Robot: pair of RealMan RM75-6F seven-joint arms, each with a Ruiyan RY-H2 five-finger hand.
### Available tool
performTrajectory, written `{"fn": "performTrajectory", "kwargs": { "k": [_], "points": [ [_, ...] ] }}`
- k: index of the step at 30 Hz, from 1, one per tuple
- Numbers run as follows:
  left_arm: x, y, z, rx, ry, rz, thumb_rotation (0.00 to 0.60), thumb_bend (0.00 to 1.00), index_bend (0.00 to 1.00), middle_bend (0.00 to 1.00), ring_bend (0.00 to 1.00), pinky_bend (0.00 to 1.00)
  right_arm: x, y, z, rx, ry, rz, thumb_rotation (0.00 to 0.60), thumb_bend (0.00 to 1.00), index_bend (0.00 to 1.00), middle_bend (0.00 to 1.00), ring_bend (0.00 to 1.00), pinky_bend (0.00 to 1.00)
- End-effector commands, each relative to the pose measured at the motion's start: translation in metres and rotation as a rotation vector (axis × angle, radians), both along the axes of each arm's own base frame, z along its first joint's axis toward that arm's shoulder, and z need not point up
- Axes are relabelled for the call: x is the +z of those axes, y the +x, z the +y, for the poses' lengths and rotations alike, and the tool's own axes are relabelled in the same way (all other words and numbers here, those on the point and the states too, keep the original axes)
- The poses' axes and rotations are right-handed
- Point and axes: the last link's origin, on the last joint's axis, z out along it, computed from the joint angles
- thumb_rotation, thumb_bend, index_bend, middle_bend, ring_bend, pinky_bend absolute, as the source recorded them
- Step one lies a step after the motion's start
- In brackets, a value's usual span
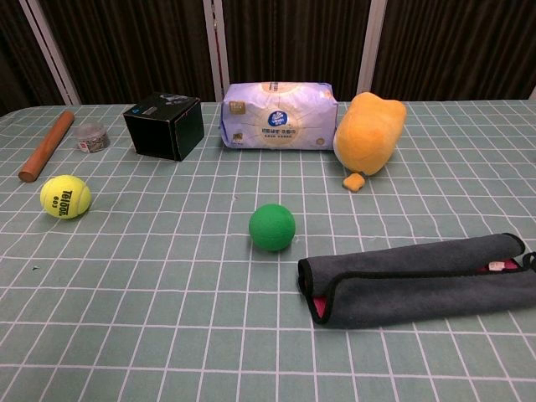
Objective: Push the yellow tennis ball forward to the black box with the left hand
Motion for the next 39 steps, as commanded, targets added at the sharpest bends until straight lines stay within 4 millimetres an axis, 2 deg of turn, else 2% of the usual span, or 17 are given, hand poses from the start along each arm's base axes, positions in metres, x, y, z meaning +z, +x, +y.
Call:
{"fn": "performTrajectory", "kwargs": {
  "k": [1, 3, 5, 6, 9, 12, 17, 25, 30, 35, 39],
  "points": [
    [-0.002, 0.0, 0.0, 0.002, -0.01, 0.002, 0.6, 0.01, 0.0, 0.1, 0.02, 0.08, 0.0, 0.0, 0.0, 0.0, 0.001, 0.001, 0.6, 0.3, 0.0, 0.0, 0.0, 0.0],
    [-0.005, -0.001, 0.001, 0.015, -0.035, -0.006, 0.6, 0.04, 0.0, 0.11, 0.02, 0.08, -0.002, 0.0, 0.0, 0.0, 0.005, 0.002, 0.6, 0.3, 0.0, 0.0, 0.0, 0.0],
    [-0.009, -0.003, 0.005, 0.025, -0.056, -0.001, 0.6, 0.17, 0.08, 0.19, 0.08, 0.15, -0.003, 0.0, -0.001, 0.002, 0.01, 0.008, 0.6, 0.3, 0.0, 0.0, 0.0, 0.0],
    [-0.011, -0.003, 0.008, 0.019, -0.061, 0.006, 0.6, 0.28, 0.2, 0.3, 0.15, 0.25, -0.004, 0.0, -0.001, 0.002, 0.013, 0.01, 0.6, 0.3, 0.0, 0.0, 0.0, 0.0],
    [-0.018, 0.002, 0.024, -0.055, -0.02, 0.026, 0.6, 0.47, 0.53, 0.59, 0.34, 0.5, -0.005, 0.002, -0.001, 0.007, 0.016, 0.005, 0.6, 0.3, 0.0, 0.0, 0.0, 0.0],
    [-0.029, 0.001, 0.039, -0.073, -0.009, -0.027, 0.6, 0.54, 0.62, 0.69, 0.43, 0.59, -0.005, 0.0, -0.002, 0.0, 0.018, 0.01, 0.6, 0.3, 0.0, 0.0, 0.0, 0.0],
    [-0.045, -0.008, 0.068, -0.043, -0.043, -0.062, 0.6, 0.57, 0.62, 0.76, 0.51, 0.67, -0.006, -0.001, -0.007, -0.009, 0.017, -0.001, 0.6, 0.3, 0.0, 0.0, 0.0, 0.0],
    [-0.056, -0.019, 0.103, -0.001, -0.043, -0.008, 0.6, 0.59, 0.69, 0.76, 0.52, 0.65, -0.008, -0.001, -0.011, -0.01, 0.025, 0.001, 0.6, 0.3, 0.0, 0.0, 0.0, 0.0],
    [-0.061, -0.024, 0.117, 0.045, -0.066, -0.019, 0.6, 0.59, 0.7, 0.77, 0.52, 0.64, -0.007, -0.001, -0.013, -0.013, 0.027, -0.007, 0.6, 0.3, 0.0, 0.0, 0.0, 0.0],
    [-0.072, -0.018, 0.127, 0.038, -0.086, -0.028, 0.6, 0.58, 0.71, 0.77, 0.52, 0.64, -0.005, -0.001, -0.012, -0.01, 0.024, -0.015, 0.6, 0.3, 0.0, 0.0, 0.0, 0.0],
    [-0.083, -0.015, 0.137, 0.043, -0.102, -0.02, 0.6, 0.5, 0.68, 0.76, 0.52, 0.64, -0.003, 0.0, -0.013, -0.006, 0.015, -0.023, 0.6, 0.3, 0.0, 0.0, 0.0, 0.0]
  ]
}}
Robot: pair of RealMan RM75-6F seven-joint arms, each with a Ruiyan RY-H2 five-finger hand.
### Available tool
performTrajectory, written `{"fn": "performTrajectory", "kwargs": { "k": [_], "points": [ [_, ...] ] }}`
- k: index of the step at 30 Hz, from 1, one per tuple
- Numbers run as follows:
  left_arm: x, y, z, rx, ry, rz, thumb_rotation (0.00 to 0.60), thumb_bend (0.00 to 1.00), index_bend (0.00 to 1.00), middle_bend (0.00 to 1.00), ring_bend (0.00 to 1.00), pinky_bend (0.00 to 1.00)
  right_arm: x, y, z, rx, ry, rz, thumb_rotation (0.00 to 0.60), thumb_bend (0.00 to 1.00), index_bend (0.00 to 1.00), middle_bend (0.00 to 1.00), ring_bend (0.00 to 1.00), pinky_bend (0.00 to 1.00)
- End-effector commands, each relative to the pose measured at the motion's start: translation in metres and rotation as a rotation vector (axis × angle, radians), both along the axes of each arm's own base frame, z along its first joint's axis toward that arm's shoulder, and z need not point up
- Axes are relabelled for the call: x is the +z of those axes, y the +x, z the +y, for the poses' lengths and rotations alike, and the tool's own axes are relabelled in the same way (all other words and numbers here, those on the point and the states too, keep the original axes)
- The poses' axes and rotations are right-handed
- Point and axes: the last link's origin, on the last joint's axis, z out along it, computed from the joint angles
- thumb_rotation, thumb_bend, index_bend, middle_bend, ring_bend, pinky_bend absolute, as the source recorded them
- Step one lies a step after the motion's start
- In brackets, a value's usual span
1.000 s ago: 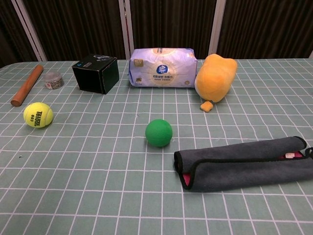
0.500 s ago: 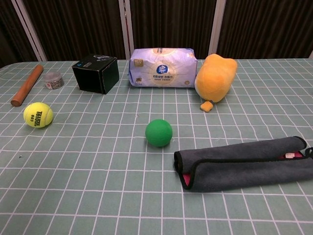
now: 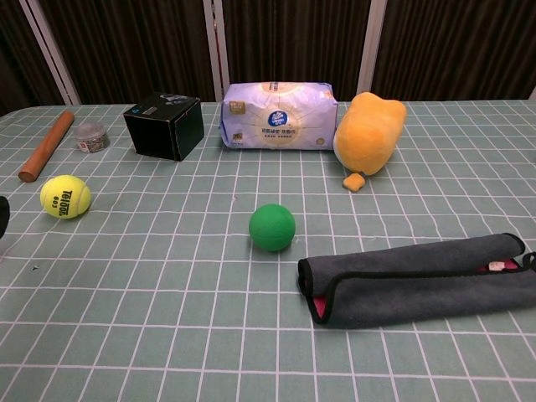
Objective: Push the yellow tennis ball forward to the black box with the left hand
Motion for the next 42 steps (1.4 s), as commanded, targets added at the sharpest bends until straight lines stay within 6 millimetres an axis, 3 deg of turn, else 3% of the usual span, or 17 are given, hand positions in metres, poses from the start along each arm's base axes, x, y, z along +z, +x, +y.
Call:
{"fn": "performTrajectory", "kwargs": {
  "k": [1, 9, 24, 34, 42],
  "points": [
    [-0.008, 0.004, 0.008, 0.001, -0.007, 0.001, 0.6, 0.48, 0.68, 0.76, 0.52, 0.64, 0.001, 0.001, -0.001, 0.008, -0.009, -0.007, 0.6, 0.3, 0.0, 0.0, 0.0, 0.0],
    [-0.026, 0.013, 0.018, -0.021, -0.018, 0.005, 0.6, 0.45, 0.65, 0.75, 0.52, 0.61, 0.005, 0.0, 0.001, 0.024, -0.027, -0.021, 0.6, 0.3, 0.0, 0.0, 0.0, 0.0],
    [-0.035, 0.023, 0.045, -0.046, -0.052, 0.098, 0.6, 0.45, 0.62, 0.69, 0.54, 0.58, 0.007, 0.0, 0.001, 0.036, -0.028, -0.037, 0.6, 0.3, 0.0, 0.0, 0.0, 0.0],
    [-0.047, 0.027, 0.065, -0.08, -0.117, 0.075, 0.6, 0.46, 0.61, 0.68, 0.53, 0.57, 0.002, 0.002, -0.001, 0.051, -0.017, -0.028, 0.6, 0.3, 0.0, 0.0, 0.0, 0.0],
    [-0.044, 0.036, 0.082, -0.124, -0.124, 0.055, 0.6, 0.46, 0.57, 0.66, 0.53, 0.57, 0.007, -0.001, -0.003, 0.037, -0.036, -0.043, 0.6, 0.3, 0.0, 0.0, 0.0, 0.0]
  ]
}}
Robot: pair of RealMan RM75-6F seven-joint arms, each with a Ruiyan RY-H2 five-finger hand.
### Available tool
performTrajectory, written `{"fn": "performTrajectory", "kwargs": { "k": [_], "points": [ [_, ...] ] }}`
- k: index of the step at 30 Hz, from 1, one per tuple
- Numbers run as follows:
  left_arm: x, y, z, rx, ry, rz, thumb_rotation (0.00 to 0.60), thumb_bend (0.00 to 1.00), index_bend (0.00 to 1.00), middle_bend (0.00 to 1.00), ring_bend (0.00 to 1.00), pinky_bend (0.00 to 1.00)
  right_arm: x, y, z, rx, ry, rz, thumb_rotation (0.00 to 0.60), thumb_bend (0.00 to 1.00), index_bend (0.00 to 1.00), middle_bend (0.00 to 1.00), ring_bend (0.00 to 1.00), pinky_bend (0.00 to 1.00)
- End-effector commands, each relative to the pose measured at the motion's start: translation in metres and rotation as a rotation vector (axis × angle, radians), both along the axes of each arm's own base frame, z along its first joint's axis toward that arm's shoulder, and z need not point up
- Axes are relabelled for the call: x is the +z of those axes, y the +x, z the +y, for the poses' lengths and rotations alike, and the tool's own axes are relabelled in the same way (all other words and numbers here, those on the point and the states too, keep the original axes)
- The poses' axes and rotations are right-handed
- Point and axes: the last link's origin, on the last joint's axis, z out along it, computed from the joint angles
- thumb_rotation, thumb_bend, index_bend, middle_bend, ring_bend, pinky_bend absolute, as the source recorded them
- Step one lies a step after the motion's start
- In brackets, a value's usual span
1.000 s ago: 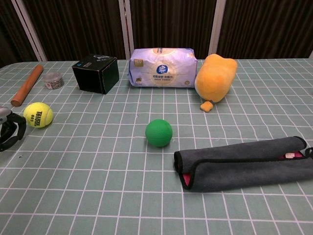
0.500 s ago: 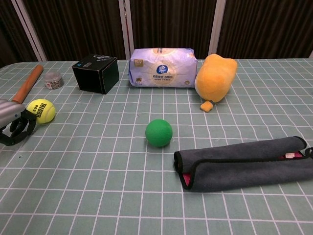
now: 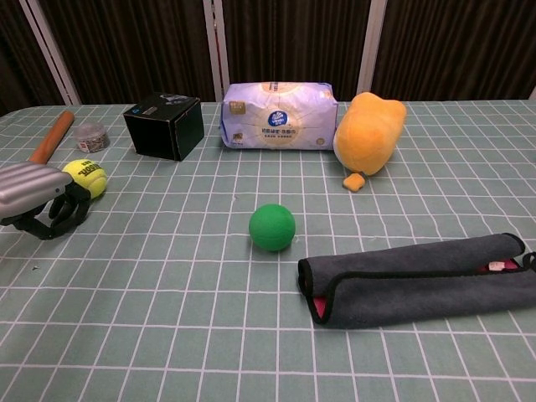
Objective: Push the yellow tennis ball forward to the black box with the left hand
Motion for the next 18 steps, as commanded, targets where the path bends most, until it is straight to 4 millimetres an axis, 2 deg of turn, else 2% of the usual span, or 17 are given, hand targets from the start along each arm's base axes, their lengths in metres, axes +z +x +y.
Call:
{"fn": "performTrajectory", "kwargs": {
  "k": [1, 10, 11, 12, 14, 16, 18],
  "points": [
    [-0.001, 0.003, 0.006, -0.003, 0.002, -0.007, 0.6, 0.46, 0.57, 0.66, 0.53, 0.57, 0.001, 0.0, -0.001, -0.003, -0.004, -0.007, 0.6, 0.3, 0.0, 0.0, 0.0, 0.0],
    [0.002, 0.009, 0.015, -0.021, 0.007, -0.015, 0.6, 0.46, 0.56, 0.66, 0.53, 0.57, 0.001, -0.004, -0.007, -0.017, 0.006, -0.008, 0.6, 0.3, 0.0, 0.0, 0.0, 0.0],
    [0.003, 0.008, 0.016, -0.018, 0.01, -0.015, 0.6, 0.46, 0.56, 0.66, 0.53, 0.57, -0.005, 0.012, 0.007, 0.037, -0.021, -0.134, 0.6, 0.3, 0.0, 0.0, 0.0, 0.0],
    [0.003, 0.008, 0.017, -0.015, 0.011, -0.014, 0.6, 0.46, 0.56, 0.66, 0.53, 0.57, -0.011, 0.011, 0.012, 0.072, -0.056, -0.19, 0.6, 0.3, 0.0, 0.0, 0.0, 0.0],
    [0.005, 0.006, 0.017, -0.013, 0.01, -0.005, 0.6, 0.46, 0.56, 0.66, 0.53, 0.57, -0.008, -0.009, 0.014, 0.093, -0.077, -0.162, 0.6, 0.3, 0.0, 0.0, 0.0, 0.0],
    [0.008, 0.004, 0.018, -0.016, 0.011, 0.007, 0.6, 0.46, 0.56, 0.66, 0.53, 0.57, 0.002, -0.017, 0.02, 0.113, -0.09, -0.168, 0.6, 0.3, 0.0, 0.0, 0.0, 0.0],
    [0.009, 0.003, 0.019, -0.011, 0.012, 0.016, 0.6, 0.46, 0.56, 0.66, 0.53, 0.56, -0.002, -0.018, 0.021, 0.112, -0.065, -0.135, 0.6, 0.3, 0.0, 0.0, 0.0, 0.0]
  ]
}}
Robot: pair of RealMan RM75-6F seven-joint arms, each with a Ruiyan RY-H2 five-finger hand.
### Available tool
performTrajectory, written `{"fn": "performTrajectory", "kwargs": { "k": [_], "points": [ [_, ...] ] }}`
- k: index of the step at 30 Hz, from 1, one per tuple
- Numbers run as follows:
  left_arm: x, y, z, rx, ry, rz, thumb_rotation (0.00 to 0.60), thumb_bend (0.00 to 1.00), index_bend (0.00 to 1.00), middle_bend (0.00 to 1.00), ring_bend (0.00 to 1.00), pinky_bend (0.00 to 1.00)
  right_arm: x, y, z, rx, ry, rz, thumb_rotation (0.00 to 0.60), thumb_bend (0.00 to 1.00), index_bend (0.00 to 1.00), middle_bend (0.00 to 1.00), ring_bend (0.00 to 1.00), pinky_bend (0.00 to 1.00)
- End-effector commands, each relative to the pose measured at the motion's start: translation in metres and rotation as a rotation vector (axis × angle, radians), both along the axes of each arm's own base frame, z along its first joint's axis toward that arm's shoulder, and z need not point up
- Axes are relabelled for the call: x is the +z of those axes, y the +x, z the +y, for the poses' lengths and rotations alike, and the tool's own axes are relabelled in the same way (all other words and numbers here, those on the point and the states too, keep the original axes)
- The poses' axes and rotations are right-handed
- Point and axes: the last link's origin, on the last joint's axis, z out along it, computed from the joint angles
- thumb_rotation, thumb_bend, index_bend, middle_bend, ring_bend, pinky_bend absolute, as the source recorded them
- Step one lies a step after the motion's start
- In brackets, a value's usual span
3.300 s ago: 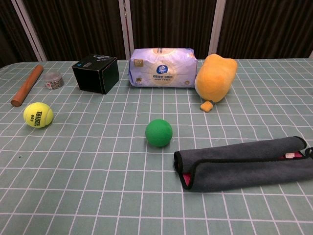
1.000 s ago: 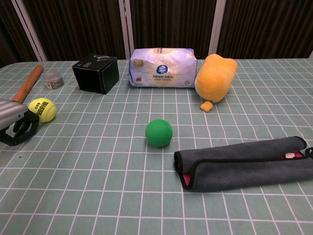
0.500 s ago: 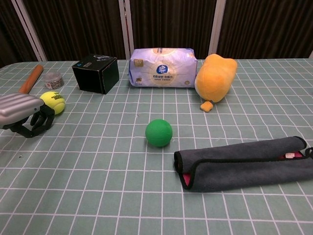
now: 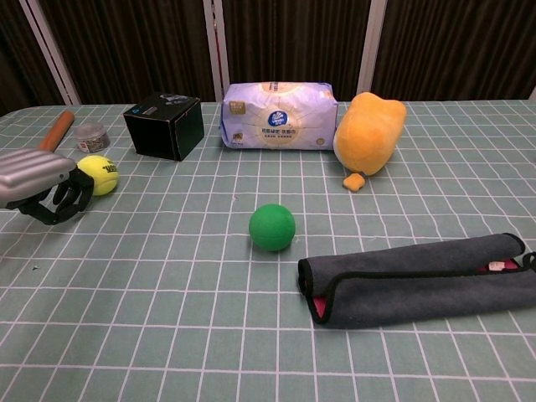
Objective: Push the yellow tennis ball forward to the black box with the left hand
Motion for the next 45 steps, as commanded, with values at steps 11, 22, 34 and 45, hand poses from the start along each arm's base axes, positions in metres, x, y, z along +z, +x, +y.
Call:
{"fn": "performTrajectory", "kwargs": {
  "k": [11, 22, 34, 45],
  "points": [
    [-0.009, 0.008, 0.021, 0.026, -0.031, 0.013, 0.6, 0.14, 0.55, 0.63, 0.52, 0.51, 0.008, -0.02, 0.017, -0.044, 0.011, 0.102, 0.6, 0.3, 0.0, 0.0, 0.0, 0.0],
    [-0.02, 0.032, 0.04, -0.031, -0.048, 0.017, 0.6, 0.11, 0.52, 0.61, 0.5, 0.5, 0.015, -0.021, 0.018, -0.096, -0.003, 0.125, 0.6, 0.3, 0.0, 0.0, 0.0, 0.0],
    [-0.012, 0.035, 0.045, -0.111, -0.051, 0.013, 0.6, 0.11, 0.51, 0.61, 0.5, 0.5, 0.016, -0.025, 0.013, -0.139, -0.018, 0.144, 0.6, 0.3, 0.0, 0.0, 0.0, 0.0],
    [-0.007, 0.032, 0.065, -0.065, -0.023, 0.084, 0.6, 0.14, 0.52, 0.6, 0.46, 0.5, 0.022, -0.027, 0.011, -0.16, -0.048, 0.132, 0.6, 0.3, 0.0, 0.0, 0.0, 0.0]
  ]
}}
